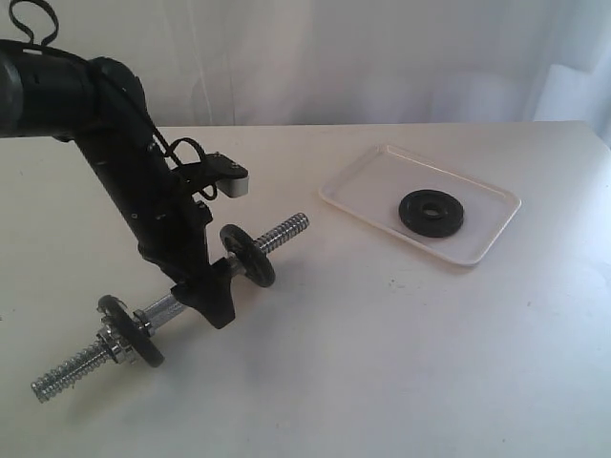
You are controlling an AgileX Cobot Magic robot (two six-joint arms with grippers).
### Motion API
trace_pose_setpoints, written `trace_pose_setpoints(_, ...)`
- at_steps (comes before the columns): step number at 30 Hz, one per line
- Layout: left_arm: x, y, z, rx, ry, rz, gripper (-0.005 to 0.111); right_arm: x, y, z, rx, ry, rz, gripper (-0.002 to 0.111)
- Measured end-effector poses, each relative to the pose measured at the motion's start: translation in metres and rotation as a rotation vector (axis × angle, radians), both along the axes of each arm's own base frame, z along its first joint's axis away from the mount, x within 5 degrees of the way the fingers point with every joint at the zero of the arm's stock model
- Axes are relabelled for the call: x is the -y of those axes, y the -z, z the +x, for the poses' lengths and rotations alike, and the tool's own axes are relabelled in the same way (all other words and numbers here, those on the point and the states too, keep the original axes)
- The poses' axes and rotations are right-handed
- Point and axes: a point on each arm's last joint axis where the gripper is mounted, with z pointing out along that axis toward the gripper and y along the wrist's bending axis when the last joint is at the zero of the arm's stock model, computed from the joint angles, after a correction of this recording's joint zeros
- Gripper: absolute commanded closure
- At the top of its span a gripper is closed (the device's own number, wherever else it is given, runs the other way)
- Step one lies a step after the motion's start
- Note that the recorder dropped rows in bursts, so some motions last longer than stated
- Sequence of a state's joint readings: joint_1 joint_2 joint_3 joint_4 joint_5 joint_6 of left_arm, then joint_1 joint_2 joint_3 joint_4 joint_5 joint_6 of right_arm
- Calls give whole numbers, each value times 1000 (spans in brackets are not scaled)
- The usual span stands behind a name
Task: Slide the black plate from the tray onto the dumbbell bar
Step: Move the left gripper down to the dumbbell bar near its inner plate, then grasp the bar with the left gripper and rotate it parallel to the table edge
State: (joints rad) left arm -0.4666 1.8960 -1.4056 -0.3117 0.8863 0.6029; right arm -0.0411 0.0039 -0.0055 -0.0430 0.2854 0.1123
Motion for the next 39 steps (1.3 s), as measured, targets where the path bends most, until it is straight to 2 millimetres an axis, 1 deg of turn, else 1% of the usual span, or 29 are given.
trace_pose_setpoints(10,1,15,9,34,3,20,2,0,0,0,0,0,0,108)
trace_pose_setpoints(17,4,28,19,87,-12,22,2,0,0,0,0,0,0,108)
trace_pose_setpoints(21,6,39,27,133,-30,16,2,0,0,0,0,0,0,108)
trace_pose_setpoints(23,7,43,30,159,-39,11,4,0,0,0,0,0,0,108)
trace_pose_setpoints(25,9,46,33,182,-41,8,23,0,0,0,0,0,0,108)
trace_pose_setpoints(27,15,49,32,202,-29,5,40,0,0,0,0,0,0,108)
trace_pose_setpoints(30,20,51,33,227,-24,-2,52,0,0,0,0,0,0,108)
trace_pose_setpoints(31,21,51,33,231,-25,-3,60,0,0,0,0,0,0,108)
trace_pose_setpoints(32,21,51,32,229,-22,-3,69,0,0,0,0,0,0,108)
trace_pose_setpoints(33,22,51,32,229,-19,-4,88,0,0,0,0,0,0,108)
trace_pose_setpoints(34,22,51,32,222,-28,-7,99,0,0,0,0,0,0,108)
trace_pose_setpoints(35,22,51,31,219,-29,-6,106,0,0,0,0,0,0,108)
trace_pose_setpoints(38,22,51,31,219,-21,-8,107,0,0,0,0,0,0,108)
trace_pose_setpoints(39,22,51,32,237,14,2,107,0,0,0,0,0,0,108)
